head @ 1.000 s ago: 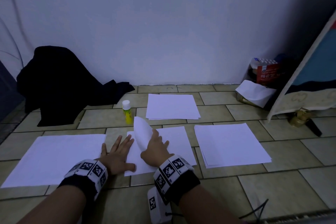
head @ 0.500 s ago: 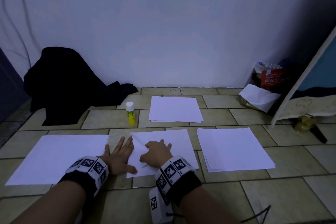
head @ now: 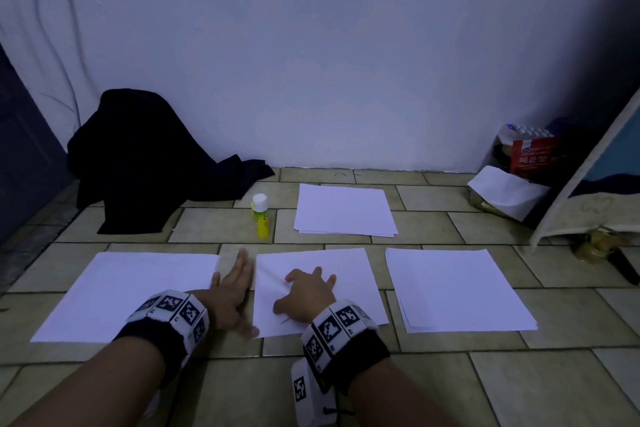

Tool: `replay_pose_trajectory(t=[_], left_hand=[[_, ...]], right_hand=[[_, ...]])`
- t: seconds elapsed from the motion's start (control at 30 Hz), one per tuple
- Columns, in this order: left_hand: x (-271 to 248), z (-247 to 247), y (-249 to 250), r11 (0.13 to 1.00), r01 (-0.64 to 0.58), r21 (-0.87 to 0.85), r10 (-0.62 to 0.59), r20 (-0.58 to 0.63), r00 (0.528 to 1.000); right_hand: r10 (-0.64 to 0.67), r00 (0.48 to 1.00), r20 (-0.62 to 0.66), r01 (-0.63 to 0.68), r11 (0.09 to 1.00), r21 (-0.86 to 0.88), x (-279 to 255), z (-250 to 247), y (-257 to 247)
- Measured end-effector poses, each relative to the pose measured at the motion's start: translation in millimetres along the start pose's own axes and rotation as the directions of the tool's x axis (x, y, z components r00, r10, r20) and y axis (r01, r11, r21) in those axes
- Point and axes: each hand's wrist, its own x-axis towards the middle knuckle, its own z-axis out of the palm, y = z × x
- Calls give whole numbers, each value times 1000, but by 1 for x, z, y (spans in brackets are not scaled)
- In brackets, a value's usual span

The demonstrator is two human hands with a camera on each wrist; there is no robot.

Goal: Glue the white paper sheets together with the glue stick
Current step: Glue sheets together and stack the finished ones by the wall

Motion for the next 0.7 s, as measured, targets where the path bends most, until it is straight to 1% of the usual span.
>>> replay_pose_trajectory(t=[0.17, 0.27, 0.33, 0.43, 0.53, 0.6, 0.7], left_hand=[[2, 1, -2, 1000, -21, -16, 20, -47, 999], [3, -1, -4, 1000, -29, -7, 29, -18, 999], [5, -3, -4, 1000, -13, -11, 12, -13, 1000], [7, -5, -3, 997, 15, -75, -20, -57, 998], [8, -6, 0, 996, 28, -87, -36, -88, 995], [8, -5, 4, 999, 19, -51, -25, -105, 994], [9, -5, 11, 997, 20, 71, -15, -80, 997]], right_hand=[[-18, 1000, 5, 18, 998, -63, 2, 0, 0], [-37, 999, 4, 38, 994, -104, -3, -6, 1], [-33, 999, 8, 34, 993, -114, -4, -8, 0], [-10, 1000, 9, 10, 996, -93, -4, -7, -2], [-5, 1000, 11, 6, 995, -102, -5, -3, -1], [-16, 1000, -1, 16, 991, -135, -8, -4, -2], [-41, 999, 1, 40, 961, -273, -15, -8, -4]])
